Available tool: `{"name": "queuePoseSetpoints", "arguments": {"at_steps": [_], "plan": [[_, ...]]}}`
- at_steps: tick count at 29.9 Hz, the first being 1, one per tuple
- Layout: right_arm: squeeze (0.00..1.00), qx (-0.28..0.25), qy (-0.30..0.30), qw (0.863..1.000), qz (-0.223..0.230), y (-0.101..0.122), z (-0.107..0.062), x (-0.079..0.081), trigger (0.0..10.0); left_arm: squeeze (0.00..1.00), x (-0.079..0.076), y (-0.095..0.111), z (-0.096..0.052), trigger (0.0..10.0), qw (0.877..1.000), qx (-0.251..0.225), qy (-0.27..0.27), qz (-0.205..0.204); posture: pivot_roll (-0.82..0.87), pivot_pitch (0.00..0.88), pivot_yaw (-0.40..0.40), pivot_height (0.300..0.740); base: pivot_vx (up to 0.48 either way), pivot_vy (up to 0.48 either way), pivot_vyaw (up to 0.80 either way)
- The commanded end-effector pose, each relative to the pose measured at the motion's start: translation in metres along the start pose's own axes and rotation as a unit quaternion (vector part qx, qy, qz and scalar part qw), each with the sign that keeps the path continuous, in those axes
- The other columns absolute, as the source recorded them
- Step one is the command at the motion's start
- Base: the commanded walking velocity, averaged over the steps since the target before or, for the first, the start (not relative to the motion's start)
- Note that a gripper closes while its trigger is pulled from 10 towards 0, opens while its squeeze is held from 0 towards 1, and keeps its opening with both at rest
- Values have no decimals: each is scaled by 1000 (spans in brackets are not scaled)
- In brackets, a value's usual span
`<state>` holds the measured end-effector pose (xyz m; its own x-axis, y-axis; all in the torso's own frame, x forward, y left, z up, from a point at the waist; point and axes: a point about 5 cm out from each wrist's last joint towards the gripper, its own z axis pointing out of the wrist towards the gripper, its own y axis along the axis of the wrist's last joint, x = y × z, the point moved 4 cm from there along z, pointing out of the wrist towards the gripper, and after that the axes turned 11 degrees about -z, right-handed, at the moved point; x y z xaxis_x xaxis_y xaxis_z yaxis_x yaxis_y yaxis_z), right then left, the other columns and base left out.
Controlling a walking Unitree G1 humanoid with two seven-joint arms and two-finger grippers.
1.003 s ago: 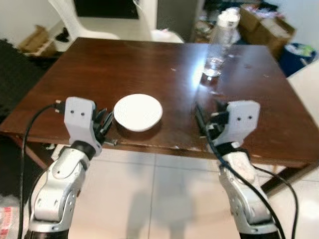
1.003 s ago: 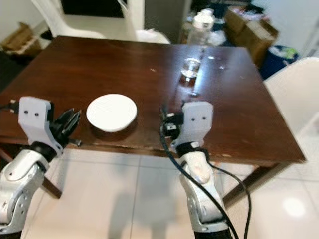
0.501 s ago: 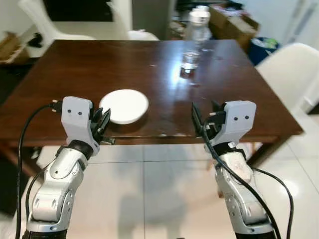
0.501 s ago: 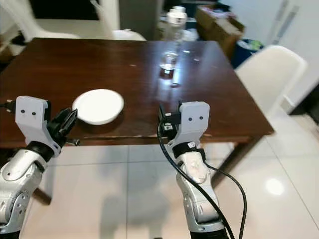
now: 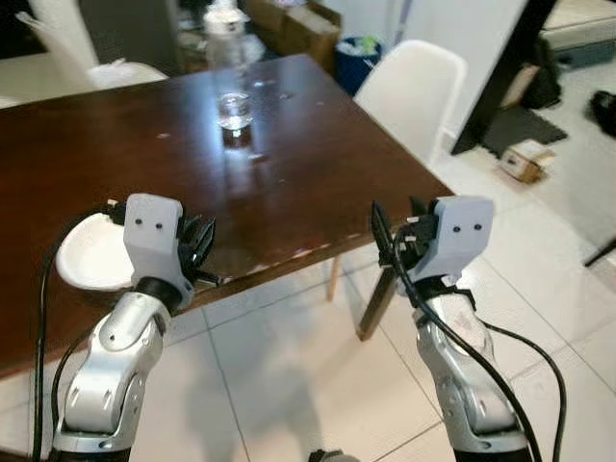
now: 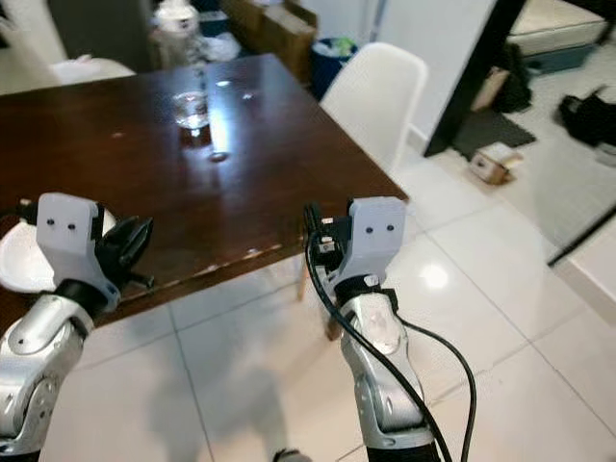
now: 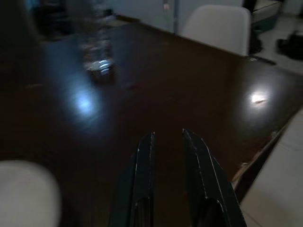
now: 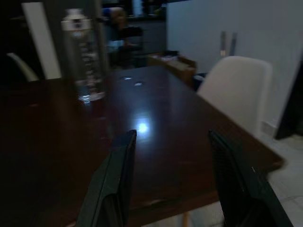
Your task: Setting the table
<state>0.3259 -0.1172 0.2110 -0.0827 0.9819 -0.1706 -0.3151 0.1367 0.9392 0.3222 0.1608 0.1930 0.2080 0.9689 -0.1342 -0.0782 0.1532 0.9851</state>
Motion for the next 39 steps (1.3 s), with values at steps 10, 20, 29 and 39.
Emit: {"name": "queuePoseSetpoints", "arguments": {"at_steps": [10,20,29,39], "plan": [[0,8,3,1000,0,-3,-1,1,10000,0,1,-6,-1,10000,1000,6,2,3,-30,48,49,740,0,0,-800],[0,6,5,1000,-1,-3,0,1,10000,0,0,-6,0,10000,1000,5,0,4,-29,39,50,740,0,0,-800],[0,5,6,1000,-2,-3,1,2,10000,0,0,-6,0,10000,1000,5,-1,5,-28,34,49,740,0,0,-800],[0,6,6,1000,-4,-3,1,2,10000,0,-1,-6,1,10000,1000,4,-3,5,-29,35,50,740,0,0,-800]]}}
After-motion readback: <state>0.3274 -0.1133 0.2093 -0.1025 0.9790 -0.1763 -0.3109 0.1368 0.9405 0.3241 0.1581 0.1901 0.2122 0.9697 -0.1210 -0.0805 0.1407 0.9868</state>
